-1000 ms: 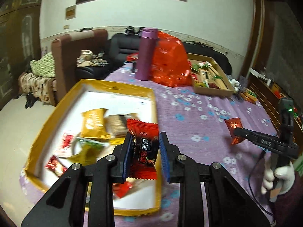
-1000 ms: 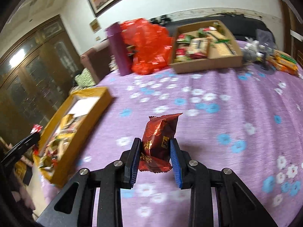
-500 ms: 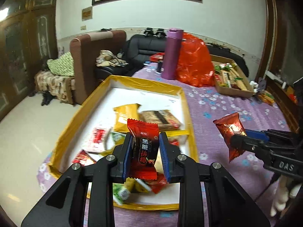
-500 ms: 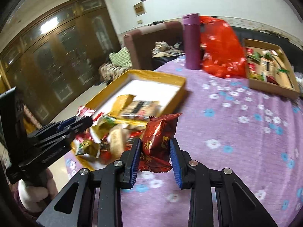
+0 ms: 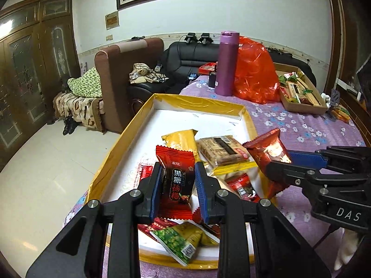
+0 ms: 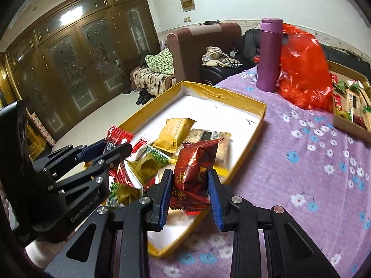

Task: Organize snacks
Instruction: 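Carry both red snacks over the tray, then lower both snacks into the tray and open both tools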

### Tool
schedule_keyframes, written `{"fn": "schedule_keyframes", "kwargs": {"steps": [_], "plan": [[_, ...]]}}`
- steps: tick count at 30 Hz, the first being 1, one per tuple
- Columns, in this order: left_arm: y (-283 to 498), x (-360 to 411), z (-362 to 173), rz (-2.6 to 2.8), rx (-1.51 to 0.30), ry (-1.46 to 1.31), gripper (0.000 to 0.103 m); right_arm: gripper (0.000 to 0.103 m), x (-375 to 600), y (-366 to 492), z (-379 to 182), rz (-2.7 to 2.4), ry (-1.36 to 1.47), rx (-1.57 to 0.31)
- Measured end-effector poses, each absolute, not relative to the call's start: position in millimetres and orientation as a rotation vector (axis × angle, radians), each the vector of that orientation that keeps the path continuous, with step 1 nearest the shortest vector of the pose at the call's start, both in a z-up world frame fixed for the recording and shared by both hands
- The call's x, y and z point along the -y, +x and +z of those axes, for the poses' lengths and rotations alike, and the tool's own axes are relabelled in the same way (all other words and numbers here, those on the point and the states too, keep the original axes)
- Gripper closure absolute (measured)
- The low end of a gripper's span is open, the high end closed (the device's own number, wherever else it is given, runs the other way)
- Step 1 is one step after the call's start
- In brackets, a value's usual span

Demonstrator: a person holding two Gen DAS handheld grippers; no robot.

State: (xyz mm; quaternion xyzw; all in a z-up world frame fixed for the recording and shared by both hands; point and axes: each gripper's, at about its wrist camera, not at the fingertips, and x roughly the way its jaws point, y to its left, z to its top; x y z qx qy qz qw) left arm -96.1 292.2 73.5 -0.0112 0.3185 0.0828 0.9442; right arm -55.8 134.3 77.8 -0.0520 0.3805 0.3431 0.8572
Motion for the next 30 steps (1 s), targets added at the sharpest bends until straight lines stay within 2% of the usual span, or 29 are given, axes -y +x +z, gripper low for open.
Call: {"fn": "schedule_keyframes", "kwargs": {"steps": [16, 30], "plan": [[-70, -314, 53, 0.184, -0.717, -0.042, 0.078, 0.072, -176, 0, 58, 0.669, -0.129, -0.844], [-63, -322, 46, 0.166, -0.739, -0.080, 0.078, 0.072, -186, 12, 55, 0.660, -0.145, -0.834]]}}
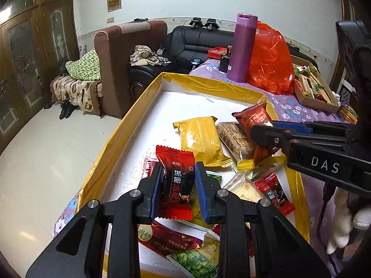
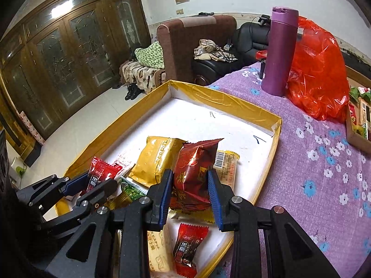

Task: Organize snacks
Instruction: 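Lower both snacks into the tray and open both tools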

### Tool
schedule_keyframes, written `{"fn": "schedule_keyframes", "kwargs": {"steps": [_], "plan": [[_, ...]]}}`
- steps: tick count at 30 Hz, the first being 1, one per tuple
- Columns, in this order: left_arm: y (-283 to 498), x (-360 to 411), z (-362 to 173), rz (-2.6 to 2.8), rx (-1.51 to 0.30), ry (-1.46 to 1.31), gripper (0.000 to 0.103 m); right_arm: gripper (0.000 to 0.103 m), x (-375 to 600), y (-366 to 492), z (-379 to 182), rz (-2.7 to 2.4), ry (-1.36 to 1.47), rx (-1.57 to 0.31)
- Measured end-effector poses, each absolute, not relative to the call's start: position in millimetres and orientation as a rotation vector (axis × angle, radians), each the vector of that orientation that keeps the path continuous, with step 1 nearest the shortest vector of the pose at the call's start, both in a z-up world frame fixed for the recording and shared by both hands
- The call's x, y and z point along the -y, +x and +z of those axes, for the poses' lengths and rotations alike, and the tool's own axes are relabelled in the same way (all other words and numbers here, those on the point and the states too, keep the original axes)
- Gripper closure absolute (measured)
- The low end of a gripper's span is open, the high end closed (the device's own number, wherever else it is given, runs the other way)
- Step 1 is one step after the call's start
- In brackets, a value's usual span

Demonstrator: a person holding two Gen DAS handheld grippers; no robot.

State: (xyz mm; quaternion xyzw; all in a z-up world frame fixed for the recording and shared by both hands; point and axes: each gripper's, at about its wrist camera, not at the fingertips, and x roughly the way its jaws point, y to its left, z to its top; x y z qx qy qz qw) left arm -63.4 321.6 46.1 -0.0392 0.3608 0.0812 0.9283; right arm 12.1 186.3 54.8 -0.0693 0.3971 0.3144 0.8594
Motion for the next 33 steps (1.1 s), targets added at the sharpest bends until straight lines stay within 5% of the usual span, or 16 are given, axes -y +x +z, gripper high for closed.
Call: {"fn": "schedule_keyframes", "kwargs": {"steps": [33], "plan": [[-89, -331, 45, 0.149, -0.737, -0.169, 0.078, 0.073, -182, -33, 37, 0.776, -0.158, -0.919]]}}
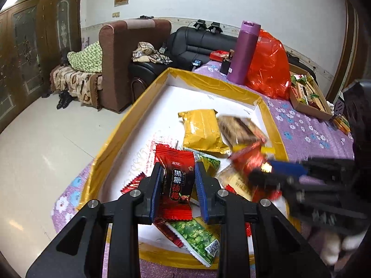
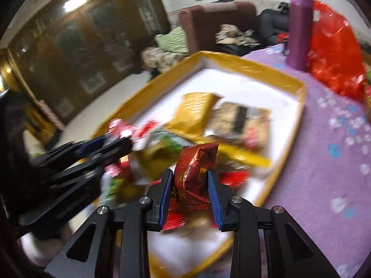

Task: Organize snacks
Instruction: 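Lower both snacks into the tray and open both tools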

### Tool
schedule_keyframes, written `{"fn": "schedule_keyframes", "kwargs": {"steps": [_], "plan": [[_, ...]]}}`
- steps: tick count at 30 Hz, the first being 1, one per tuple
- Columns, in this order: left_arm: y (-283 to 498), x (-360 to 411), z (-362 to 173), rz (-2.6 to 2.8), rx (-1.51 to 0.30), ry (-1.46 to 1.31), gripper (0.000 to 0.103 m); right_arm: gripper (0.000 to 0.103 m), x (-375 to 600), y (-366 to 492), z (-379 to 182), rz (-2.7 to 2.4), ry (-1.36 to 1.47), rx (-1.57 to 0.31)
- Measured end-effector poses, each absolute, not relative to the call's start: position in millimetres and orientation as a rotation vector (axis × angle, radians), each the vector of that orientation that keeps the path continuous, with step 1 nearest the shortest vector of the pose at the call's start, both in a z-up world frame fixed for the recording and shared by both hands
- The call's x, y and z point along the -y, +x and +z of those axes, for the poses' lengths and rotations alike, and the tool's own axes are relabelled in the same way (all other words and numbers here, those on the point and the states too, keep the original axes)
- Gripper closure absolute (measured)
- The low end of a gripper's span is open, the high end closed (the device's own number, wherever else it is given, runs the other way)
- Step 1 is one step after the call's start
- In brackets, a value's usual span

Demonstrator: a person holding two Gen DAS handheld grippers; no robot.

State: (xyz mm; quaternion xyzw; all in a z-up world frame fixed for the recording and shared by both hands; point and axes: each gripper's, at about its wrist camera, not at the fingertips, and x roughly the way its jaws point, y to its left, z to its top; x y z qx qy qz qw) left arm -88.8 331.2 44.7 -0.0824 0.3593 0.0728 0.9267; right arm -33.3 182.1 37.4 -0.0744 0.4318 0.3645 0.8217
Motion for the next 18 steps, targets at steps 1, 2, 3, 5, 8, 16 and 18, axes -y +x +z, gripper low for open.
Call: {"fn": "schedule_keyframes", "kwargs": {"steps": [1, 2, 3, 5, 8, 16, 18], "plan": [[-87, -331, 42, 0.145, -0.745, -0.172, 0.078, 0.073, -181, -29, 37, 0.738, -0.175, -0.906], [-85, -331, 40, 0.143, -0.750, -0.175, 0.078, 0.073, -178, -23, 37, 0.692, -0.192, -0.884], [-85, -332, 40, 0.141, -0.746, -0.183, 0.078, 0.073, -176, -19, 38, 0.673, -0.189, -0.876], [-89, -337, 45, 0.152, -0.722, -0.201, 0.078, 0.073, -169, -17, 43, 0.733, -0.111, -0.894], [-97, -348, 55, 0.179, -0.687, -0.215, 0.078, 0.073, -176, -29, 51, 0.889, -0.029, -0.926], [-113, -367, 68, 0.222, -0.638, -0.235, 0.078, 0.073, -208, -49, 38, 1.097, -0.019, -1.009], [-111, -365, 65, 0.209, -0.647, -0.231, 0.078, 0.073, -205, -44, 40, 1.043, -0.044, -0.987]]}}
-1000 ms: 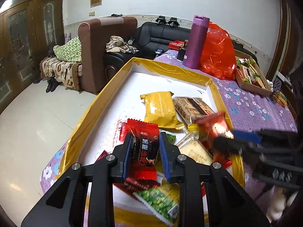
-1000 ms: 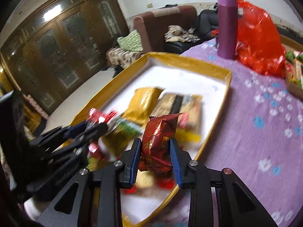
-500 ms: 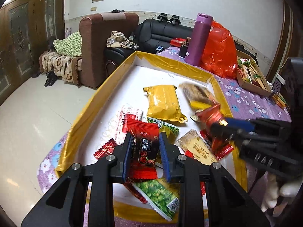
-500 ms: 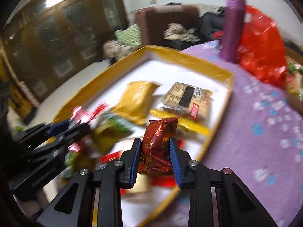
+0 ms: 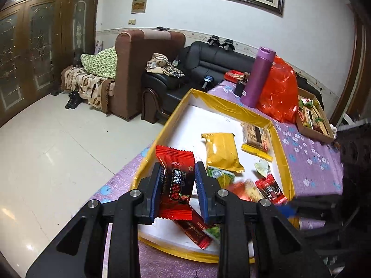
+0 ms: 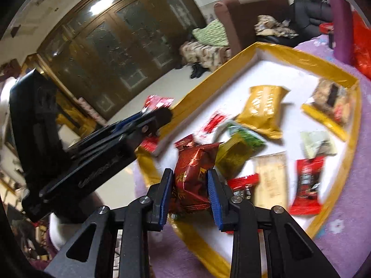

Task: Organize snacks
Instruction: 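Lower both snacks into the tray and open both tools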

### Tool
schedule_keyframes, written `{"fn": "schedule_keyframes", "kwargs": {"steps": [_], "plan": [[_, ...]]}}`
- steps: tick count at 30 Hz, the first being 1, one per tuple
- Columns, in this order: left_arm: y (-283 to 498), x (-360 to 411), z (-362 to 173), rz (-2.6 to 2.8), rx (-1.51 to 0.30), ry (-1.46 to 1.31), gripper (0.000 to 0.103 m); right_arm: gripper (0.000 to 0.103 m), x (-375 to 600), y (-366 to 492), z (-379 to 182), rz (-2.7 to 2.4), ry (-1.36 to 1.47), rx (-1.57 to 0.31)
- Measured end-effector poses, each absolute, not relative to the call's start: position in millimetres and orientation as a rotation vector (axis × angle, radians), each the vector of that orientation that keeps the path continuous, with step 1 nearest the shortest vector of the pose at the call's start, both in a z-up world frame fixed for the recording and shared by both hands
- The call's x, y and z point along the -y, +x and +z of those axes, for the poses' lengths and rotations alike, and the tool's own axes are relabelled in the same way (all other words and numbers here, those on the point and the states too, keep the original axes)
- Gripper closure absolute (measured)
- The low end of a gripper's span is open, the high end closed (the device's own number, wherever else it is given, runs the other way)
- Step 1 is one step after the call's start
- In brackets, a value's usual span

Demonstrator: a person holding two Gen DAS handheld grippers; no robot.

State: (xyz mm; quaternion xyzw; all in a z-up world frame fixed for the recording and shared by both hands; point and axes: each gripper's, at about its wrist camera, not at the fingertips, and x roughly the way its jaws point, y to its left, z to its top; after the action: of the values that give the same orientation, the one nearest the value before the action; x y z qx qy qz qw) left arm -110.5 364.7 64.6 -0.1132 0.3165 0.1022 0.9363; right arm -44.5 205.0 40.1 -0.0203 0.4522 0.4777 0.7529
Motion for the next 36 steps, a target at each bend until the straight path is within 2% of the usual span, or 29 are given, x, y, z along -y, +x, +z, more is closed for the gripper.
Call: {"fn": "schedule_keyframes", "kwargs": {"steps": [4, 7, 8, 9, 15, 19, 21, 22, 23, 25, 27, 36], "plan": [[-106, -354, 58, 0.170, -0.663, -0.230, 0.078, 0.073, -192, -37, 46, 0.861, -0.164, -0.892], [-104, -346, 55, 0.144, -0.674, -0.225, 0.078, 0.077, -180, -30, 45, 0.761, -0.189, -0.861], [-103, -343, 55, 0.136, -0.678, -0.222, 0.078, 0.089, -175, -25, 45, 0.755, -0.158, -0.869], [-102, -341, 54, 0.130, -0.682, -0.220, 0.078, 0.094, -170, -21, 48, 0.757, -0.124, -0.875], [-95, -324, 53, 0.095, -0.697, -0.193, 0.078, 0.094, -153, -13, 58, 0.731, -0.081, -0.856], [-91, -317, 51, 0.087, -0.702, -0.181, 0.078, 0.088, -155, -19, 55, 0.740, -0.074, -0.859], [-91, -317, 50, 0.089, -0.704, -0.184, 0.078, 0.067, -159, -18, 49, 0.758, -0.083, -0.883], [-91, -318, 50, 0.091, -0.706, -0.185, 0.078, 0.049, -162, -18, 45, 0.755, -0.096, -0.894], [-90, -318, 49, 0.094, -0.708, -0.185, 0.078, 0.046, -168, -17, 41, 0.742, -0.126, -0.893], [-90, -319, 49, 0.096, -0.711, -0.183, 0.078, 0.048, -176, -17, 36, 0.722, -0.180, -0.876], [-89, -318, 48, 0.101, -0.714, -0.174, 0.078, 0.071, -182, -16, 31, 0.715, -0.212, -0.880], [-77, -306, 54, 0.110, -0.697, -0.102, 0.078, 0.073, -170, -14, 51, 0.675, -0.163, -0.806]]}}
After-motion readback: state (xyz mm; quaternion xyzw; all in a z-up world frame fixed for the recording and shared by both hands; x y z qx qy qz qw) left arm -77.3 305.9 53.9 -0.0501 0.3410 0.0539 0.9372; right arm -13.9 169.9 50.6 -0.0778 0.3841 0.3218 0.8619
